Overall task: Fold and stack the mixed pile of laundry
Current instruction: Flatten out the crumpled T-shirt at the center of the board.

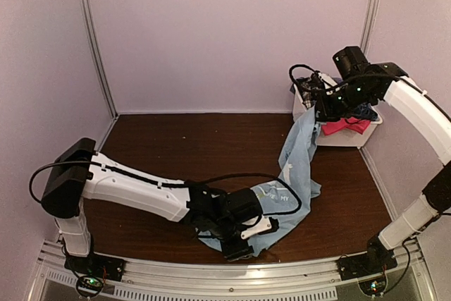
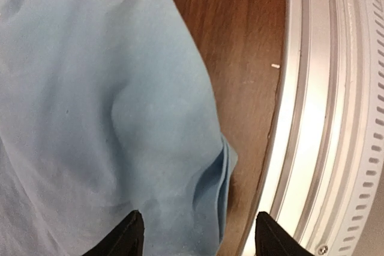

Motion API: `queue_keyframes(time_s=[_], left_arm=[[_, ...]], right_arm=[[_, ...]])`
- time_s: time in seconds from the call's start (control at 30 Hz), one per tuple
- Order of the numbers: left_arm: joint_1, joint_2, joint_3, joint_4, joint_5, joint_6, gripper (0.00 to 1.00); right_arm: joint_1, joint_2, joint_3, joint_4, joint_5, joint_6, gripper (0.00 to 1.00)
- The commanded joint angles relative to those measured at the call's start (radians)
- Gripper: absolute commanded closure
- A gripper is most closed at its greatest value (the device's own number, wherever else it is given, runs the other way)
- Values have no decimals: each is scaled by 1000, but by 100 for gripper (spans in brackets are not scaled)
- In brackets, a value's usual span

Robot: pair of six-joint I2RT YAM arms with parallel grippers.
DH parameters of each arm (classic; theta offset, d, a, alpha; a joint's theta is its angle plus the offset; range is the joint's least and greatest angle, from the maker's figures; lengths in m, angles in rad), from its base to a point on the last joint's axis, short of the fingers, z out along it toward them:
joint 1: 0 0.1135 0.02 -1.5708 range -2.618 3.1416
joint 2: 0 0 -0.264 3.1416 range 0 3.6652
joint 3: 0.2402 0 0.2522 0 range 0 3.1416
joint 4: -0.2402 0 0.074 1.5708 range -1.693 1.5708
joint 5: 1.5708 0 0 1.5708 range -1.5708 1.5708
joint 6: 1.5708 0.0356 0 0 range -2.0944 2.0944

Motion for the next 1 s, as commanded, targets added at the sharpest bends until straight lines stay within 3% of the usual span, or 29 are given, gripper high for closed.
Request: queue_keyframes(time_s=[0.0,0.1,0.2,0.3,0.43,0.53,0.6,0.7,0.83,0.97], left_arm=[[-36,72,59,65,-56,54,39],[-39,113,76,32,-130,47,51],[-44,110,81,-23,-139,64,69],[-53,49,82,-93,-135,81,100],[-46,-150,63,-124,-132,27,100],[36,-350,-6,-36,-88,-95,100],[156,-484,-114,73,-15,-208,100],[430,-654,-323,157,-2,-388,100],[693,-686,-443,82,-16,-492,100],[791,-605,-494,4,-19,-508,100]], right_arm=[[-11,-42,-21,26,-7,8,100],[-13,-57,-41,22,-12,1,100],[-14,-79,-72,19,-13,-8,100],[-15,-106,-111,23,-25,-14,100],[-17,-131,-156,27,-32,-24,100],[-18,-133,-182,39,-24,-35,100],[-22,-117,-187,56,-22,-40,100],[-28,-59,-191,106,-18,-46,100],[-31,58,-183,159,-38,-59,100],[-24,161,-183,204,-111,-53,100]])
